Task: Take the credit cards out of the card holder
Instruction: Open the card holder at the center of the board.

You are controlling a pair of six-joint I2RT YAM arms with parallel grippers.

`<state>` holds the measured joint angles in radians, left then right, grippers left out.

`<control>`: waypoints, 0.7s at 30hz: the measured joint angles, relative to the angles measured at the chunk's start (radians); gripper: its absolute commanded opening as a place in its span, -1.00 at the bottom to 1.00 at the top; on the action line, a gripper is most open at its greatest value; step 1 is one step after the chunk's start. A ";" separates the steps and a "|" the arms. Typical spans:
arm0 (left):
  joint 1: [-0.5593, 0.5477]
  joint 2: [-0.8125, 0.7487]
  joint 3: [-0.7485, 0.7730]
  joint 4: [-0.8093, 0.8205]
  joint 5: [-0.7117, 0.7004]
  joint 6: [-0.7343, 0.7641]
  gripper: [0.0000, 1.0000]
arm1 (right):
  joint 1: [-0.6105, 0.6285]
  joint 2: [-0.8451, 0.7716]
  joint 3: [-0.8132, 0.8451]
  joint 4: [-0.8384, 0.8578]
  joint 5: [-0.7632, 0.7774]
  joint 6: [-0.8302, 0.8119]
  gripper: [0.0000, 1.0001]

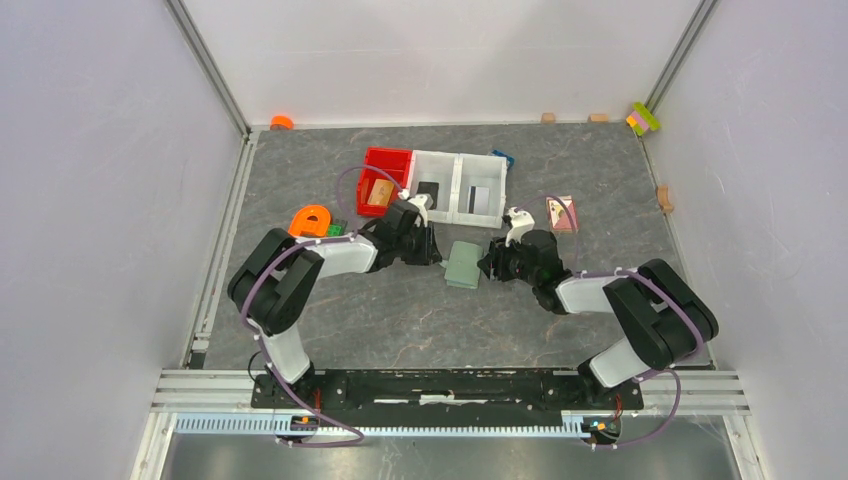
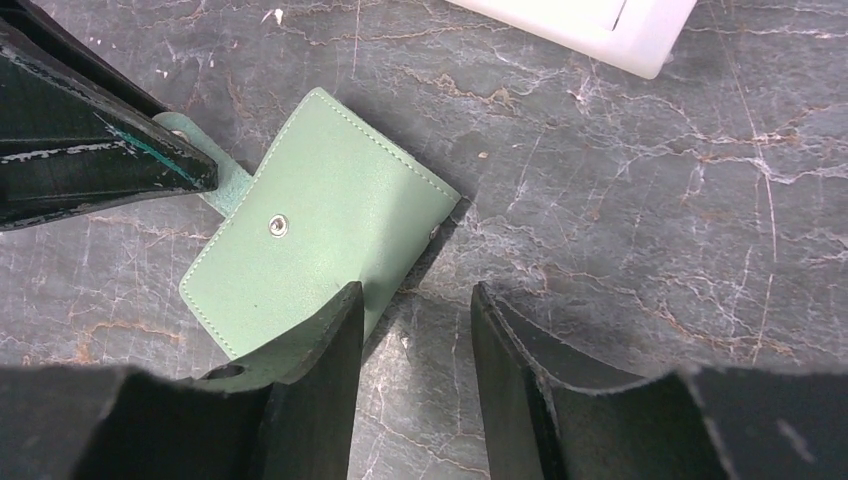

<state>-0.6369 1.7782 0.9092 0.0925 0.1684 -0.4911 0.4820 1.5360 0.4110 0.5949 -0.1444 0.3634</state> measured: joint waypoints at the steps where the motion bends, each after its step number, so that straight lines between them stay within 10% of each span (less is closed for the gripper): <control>1: 0.001 0.003 0.000 0.000 0.006 -0.002 -0.54 | 0.000 -0.004 0.000 -0.003 0.004 -0.002 0.01; 9: 0.002 0.016 0.000 0.007 0.068 -0.006 -0.96 | 0.000 -0.157 -0.033 -0.051 0.068 -0.010 0.96; 21: 0.002 -0.043 -0.104 0.139 0.130 -0.006 -0.94 | 0.102 -0.276 0.149 -0.262 0.415 0.027 0.96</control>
<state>-0.6353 1.7348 0.8055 0.2314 0.2981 -0.4973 0.5842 1.2602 0.5602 0.3332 0.2703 0.3908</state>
